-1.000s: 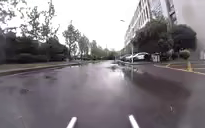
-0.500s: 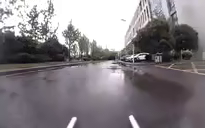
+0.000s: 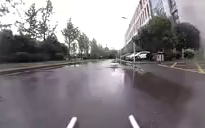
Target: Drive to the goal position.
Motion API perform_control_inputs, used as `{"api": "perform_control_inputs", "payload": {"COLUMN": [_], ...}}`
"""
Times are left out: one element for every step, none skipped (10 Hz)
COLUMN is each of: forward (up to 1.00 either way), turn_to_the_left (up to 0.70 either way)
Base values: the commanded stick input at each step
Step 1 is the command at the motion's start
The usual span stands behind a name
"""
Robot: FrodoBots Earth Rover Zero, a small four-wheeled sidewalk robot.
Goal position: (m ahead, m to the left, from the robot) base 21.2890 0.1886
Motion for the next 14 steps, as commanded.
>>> {"api": "perform_control_inputs", "payload": {"forward": [0.7,0.7,0.7,0.7,0.7,0.7,0.7,0.7,0.7,0.7,0.7,0.7,0.7,0.7], "turn_to_the_left": [0.0,0.0,0.0,0.0,0.0,0.0,0.0,0.0,0.03,0.14,0.14,0.14,0.14,0.14]}}
